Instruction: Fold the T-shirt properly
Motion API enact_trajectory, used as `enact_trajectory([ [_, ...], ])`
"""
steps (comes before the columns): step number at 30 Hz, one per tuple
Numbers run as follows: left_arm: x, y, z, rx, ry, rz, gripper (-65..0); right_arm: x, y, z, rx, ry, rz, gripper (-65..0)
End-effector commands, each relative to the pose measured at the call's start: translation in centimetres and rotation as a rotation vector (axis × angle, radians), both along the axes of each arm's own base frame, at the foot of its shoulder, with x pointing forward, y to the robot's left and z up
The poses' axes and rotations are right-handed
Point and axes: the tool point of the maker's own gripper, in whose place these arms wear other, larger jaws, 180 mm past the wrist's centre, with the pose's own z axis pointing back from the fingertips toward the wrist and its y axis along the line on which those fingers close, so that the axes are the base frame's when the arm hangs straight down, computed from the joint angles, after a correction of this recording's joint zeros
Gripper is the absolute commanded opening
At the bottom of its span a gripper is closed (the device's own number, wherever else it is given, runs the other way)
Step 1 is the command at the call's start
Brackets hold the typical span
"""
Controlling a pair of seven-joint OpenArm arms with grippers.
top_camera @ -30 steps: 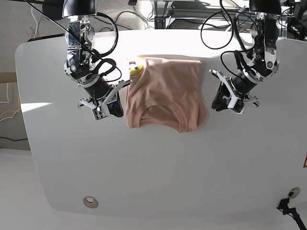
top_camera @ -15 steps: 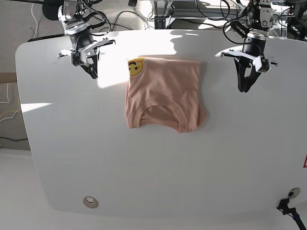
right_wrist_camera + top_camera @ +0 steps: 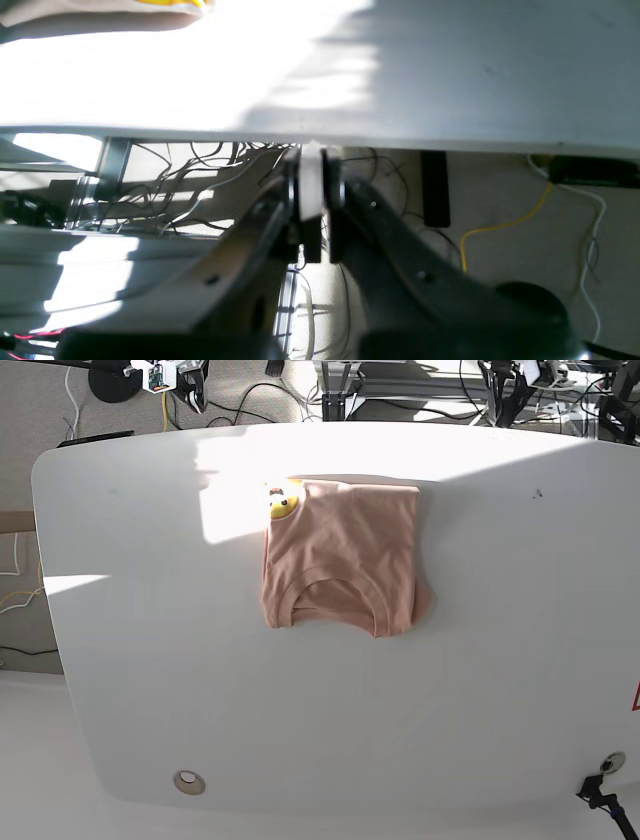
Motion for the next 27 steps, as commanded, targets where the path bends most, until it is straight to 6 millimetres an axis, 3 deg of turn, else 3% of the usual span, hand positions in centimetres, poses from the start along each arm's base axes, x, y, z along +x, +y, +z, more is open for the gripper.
enact_trajectory([
  [1,-1.0,0.1,0.6,-0.003,-0.001,0.005,-58.9,-1.0,-0.3,0.8,0.003,-0.006,-0.005,-65.0],
  [6,-6.2,0.2,-2.0,-0.01,0.161,0.037,-58.9,-6.3,-0.7,-1.1,0.004,0.148,-0.024,-65.0],
  [10,-11.1,-0.4,-6.0,-0.035,0.327,0.036,-58.9,-10.5,-1.3,-4.1,0.01,0.278,-0.057,-65.0],
  [13,-13.3,-1.3,-9.4,-0.058,0.415,0.031,-58.9,-11.9,-1.2,-7.1,0.028,0.341,-0.085,-65.0],
  [18,-13.8,-2.0,-14.2,-0.07,0.487,0.019,-58.9,-12.9,-0.3,-11.7,0.066,0.422,-0.101,-65.0],
  [21,-12.6,-1.8,-16.7,-0.062,0.502,0.016,-58.9,-12.7,0.4,-13.7,0.087,0.449,-0.099,-65.0],
  [24,-11.4,-0.8,-18.7,-0.04,0.516,0.022,-58.9,-12.3,0.4,-15.5,0.089,0.475,-0.089,-65.0],
  [27,-11.5,0.0,-21.0,-0.019,0.571,0.022,-58.9,-12.0,0.9,-17.4,0.096,0.512,-0.067,-65.0],
])
